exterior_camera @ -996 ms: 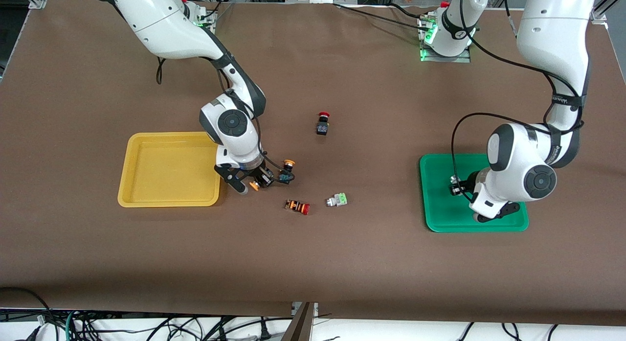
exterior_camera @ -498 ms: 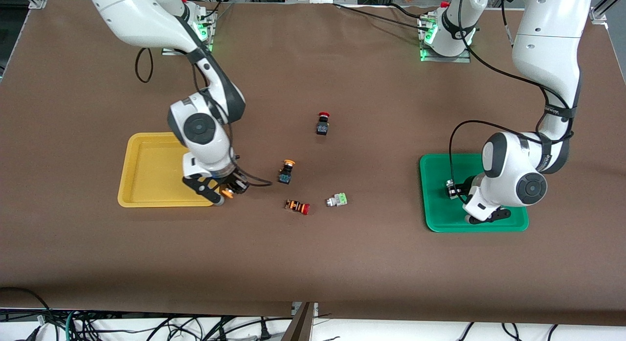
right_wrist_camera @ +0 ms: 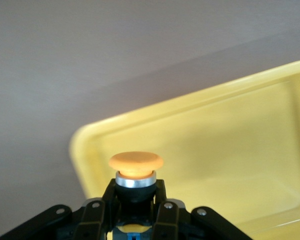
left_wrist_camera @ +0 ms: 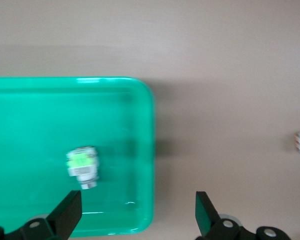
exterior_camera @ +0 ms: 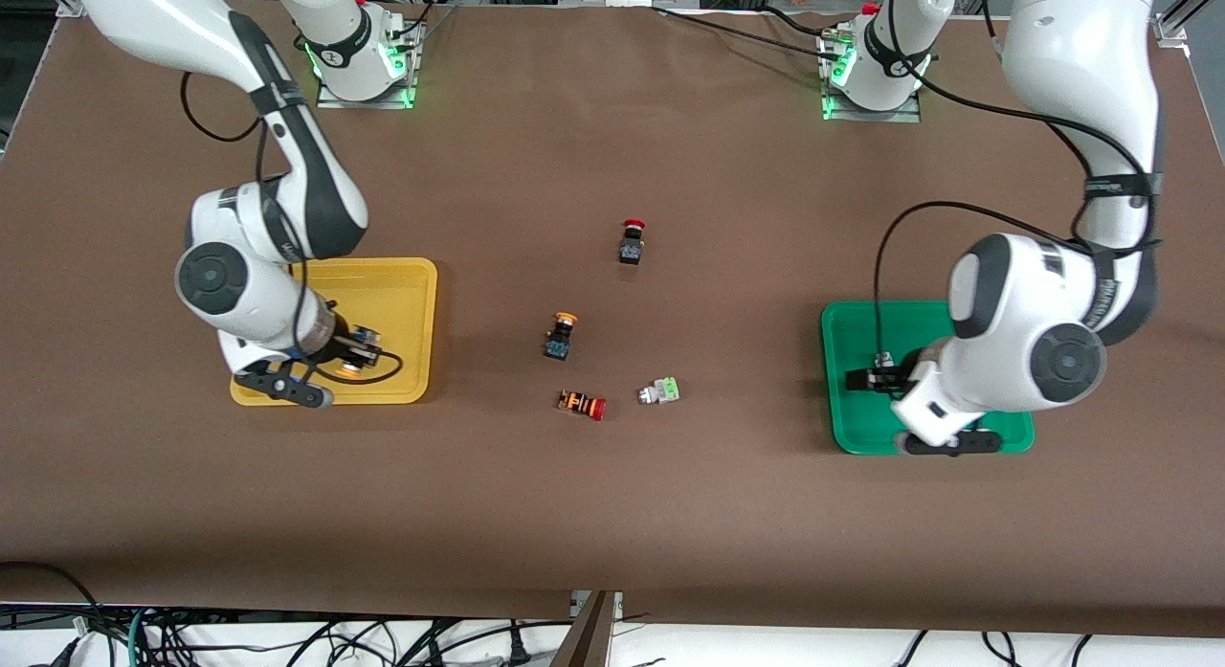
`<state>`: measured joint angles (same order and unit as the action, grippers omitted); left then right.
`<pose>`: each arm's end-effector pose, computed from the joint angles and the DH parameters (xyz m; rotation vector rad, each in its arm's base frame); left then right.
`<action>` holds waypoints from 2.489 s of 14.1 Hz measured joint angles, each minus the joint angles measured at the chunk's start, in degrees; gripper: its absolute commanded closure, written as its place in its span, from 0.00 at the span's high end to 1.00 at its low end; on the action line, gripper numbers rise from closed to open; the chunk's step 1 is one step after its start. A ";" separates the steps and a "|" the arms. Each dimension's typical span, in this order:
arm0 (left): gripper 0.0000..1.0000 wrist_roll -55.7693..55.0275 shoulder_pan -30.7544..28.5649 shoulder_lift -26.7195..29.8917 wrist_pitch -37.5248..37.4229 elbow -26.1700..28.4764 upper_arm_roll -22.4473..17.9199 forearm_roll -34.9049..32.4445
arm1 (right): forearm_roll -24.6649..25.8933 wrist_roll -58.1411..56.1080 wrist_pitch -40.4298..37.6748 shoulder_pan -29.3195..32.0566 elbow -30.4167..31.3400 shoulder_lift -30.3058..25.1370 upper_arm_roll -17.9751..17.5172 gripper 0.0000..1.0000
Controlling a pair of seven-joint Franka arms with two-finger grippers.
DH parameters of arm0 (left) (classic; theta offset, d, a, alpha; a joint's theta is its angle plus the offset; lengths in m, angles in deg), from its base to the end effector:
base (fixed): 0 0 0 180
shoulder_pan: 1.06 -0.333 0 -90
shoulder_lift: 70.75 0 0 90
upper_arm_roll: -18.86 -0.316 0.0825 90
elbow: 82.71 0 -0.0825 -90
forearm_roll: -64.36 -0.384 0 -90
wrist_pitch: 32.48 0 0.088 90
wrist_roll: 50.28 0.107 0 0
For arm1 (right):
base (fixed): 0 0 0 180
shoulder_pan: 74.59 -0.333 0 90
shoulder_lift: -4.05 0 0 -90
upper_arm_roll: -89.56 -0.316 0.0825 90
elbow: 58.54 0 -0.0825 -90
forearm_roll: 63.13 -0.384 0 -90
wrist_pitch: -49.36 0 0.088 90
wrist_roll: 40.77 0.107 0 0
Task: Place green and yellow buttons in trays
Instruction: 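Release the yellow button in the yellow tray with the right gripper, then grasp the second green button with the left gripper while the right grasps yellow, then place the green button in the green tray with the left gripper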
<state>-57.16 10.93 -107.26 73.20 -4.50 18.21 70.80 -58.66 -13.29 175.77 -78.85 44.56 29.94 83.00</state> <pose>0.6920 -0.1495 0.3332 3.0573 -0.0620 -0.2625 0.6358 0.1133 0.2946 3.0915 -0.3940 -0.0548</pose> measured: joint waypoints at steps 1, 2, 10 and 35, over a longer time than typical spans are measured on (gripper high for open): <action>1.00 2.26 2.34 -0.34 0.72 -0.01 0.05 0.00 | 0.00 -2.95 0.15 1.60 1.50 -0.56 0.10 0.00; 1.00 4.91 4.47 -0.88 2.32 -0.01 0.12 0.00 | -0.01 -5.72 0.57 3.17 3.08 -1.23 0.16 0.00; 1.00 35.30 6.81 -10.91 26.84 0.01 8.29 7.36 | -0.01 -19.31 16.54 9.35 20.36 -6.21 2.89 0.21; 0.00 46.39 10.28 -17.15 33.86 -1.40 11.16 0.91 | 14.16 46.84 9.47 -15.06 -5.57 9.76 -9.38 0.97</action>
<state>-10.77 21.21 -124.41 107.06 -5.90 29.36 71.71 -44.49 33.55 185.25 -93.91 38.99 39.70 73.63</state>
